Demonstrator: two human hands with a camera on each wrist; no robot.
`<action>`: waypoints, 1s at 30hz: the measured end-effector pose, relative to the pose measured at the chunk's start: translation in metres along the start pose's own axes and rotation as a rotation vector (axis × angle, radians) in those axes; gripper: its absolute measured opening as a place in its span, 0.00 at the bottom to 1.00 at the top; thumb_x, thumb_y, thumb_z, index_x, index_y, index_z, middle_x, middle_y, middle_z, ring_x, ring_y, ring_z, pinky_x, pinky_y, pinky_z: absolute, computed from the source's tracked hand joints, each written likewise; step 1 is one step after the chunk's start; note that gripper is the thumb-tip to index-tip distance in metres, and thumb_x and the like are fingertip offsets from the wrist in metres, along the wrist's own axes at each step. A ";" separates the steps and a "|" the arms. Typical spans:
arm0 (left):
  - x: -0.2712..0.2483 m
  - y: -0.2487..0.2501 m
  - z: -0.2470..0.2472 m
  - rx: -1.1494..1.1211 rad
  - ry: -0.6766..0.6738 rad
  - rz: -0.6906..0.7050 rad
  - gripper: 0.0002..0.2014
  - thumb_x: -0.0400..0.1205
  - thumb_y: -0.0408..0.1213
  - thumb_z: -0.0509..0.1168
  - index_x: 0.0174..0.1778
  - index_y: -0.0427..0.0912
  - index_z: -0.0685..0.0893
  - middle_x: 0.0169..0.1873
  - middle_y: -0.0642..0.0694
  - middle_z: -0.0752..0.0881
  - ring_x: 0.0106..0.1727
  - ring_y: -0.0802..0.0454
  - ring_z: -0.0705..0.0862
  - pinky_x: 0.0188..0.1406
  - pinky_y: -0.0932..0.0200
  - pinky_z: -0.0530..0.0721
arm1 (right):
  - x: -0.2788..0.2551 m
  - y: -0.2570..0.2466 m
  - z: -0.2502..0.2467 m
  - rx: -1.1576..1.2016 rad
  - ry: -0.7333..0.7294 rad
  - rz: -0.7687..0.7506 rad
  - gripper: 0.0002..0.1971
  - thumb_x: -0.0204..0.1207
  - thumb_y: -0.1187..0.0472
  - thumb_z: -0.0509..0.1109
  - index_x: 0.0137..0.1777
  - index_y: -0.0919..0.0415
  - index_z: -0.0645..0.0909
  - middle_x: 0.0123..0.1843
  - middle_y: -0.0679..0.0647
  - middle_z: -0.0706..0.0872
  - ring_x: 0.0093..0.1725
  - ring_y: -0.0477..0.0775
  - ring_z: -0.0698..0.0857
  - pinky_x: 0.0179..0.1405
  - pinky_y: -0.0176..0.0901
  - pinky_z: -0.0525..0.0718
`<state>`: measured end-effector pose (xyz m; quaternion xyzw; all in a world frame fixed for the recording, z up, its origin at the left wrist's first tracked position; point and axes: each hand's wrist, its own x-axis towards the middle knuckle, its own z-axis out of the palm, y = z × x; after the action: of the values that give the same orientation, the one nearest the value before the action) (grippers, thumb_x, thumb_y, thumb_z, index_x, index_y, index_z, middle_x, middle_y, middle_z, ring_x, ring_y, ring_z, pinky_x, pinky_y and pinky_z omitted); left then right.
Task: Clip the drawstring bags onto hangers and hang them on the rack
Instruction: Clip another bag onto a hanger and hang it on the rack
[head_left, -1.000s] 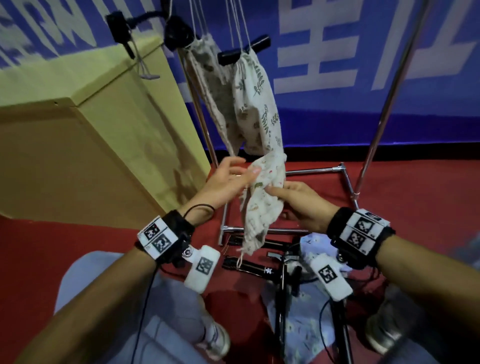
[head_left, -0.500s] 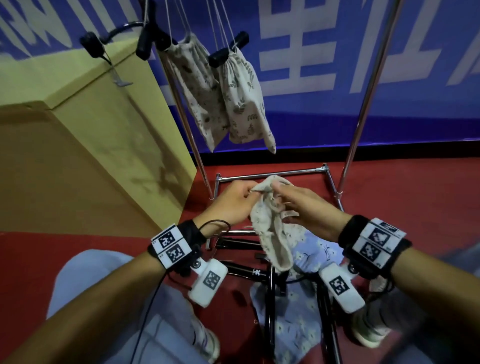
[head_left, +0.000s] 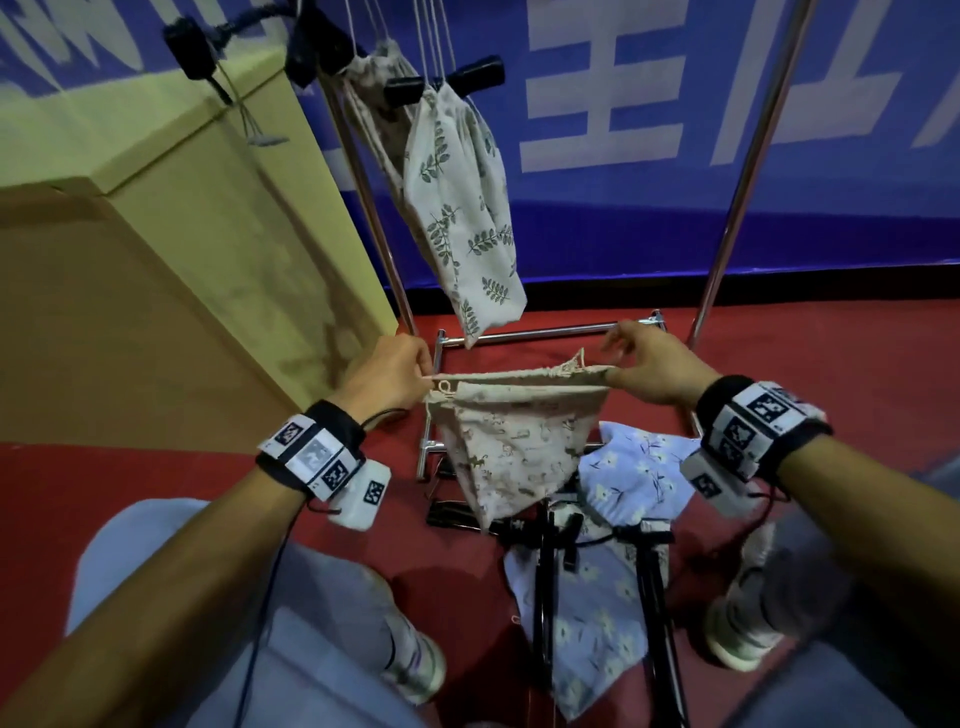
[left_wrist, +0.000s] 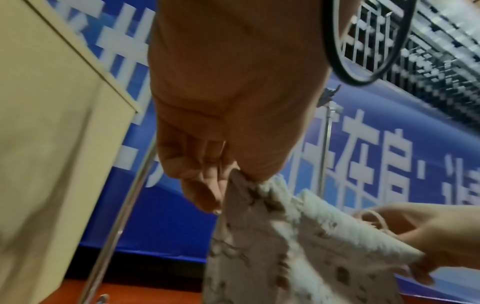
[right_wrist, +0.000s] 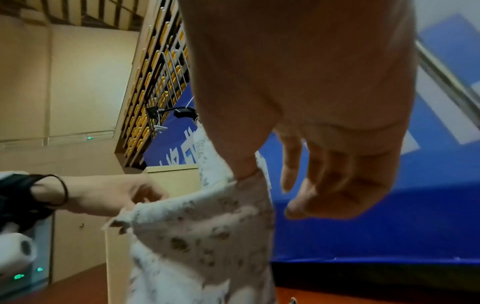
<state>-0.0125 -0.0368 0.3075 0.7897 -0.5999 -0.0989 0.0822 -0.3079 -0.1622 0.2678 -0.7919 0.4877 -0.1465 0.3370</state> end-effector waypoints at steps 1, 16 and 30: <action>0.001 -0.003 -0.001 0.014 -0.026 -0.023 0.08 0.74 0.29 0.69 0.36 0.48 0.86 0.32 0.55 0.85 0.36 0.53 0.85 0.30 0.58 0.78 | 0.004 0.001 -0.002 -0.046 -0.023 -0.022 0.14 0.72 0.59 0.80 0.56 0.57 0.82 0.50 0.54 0.87 0.51 0.56 0.86 0.51 0.47 0.85; -0.022 -0.038 0.014 -0.489 -0.071 -0.043 0.25 0.81 0.52 0.72 0.30 0.35 0.78 0.20 0.51 0.68 0.21 0.57 0.69 0.22 0.65 0.64 | 0.014 -0.048 0.057 0.973 -0.396 0.096 0.15 0.75 0.48 0.77 0.55 0.55 0.82 0.36 0.50 0.86 0.32 0.47 0.84 0.33 0.39 0.79; -0.019 -0.082 0.015 -0.057 0.195 -0.233 0.17 0.87 0.45 0.62 0.38 0.36 0.82 0.32 0.41 0.86 0.34 0.42 0.85 0.30 0.52 0.78 | 0.030 0.070 0.246 -0.314 -0.551 0.142 0.16 0.79 0.44 0.70 0.42 0.57 0.79 0.46 0.59 0.83 0.47 0.60 0.83 0.44 0.43 0.76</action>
<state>0.0554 0.0028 0.2733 0.8571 -0.4903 -0.0477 0.1505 -0.2024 -0.1132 0.0386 -0.8082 0.4486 0.1742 0.3395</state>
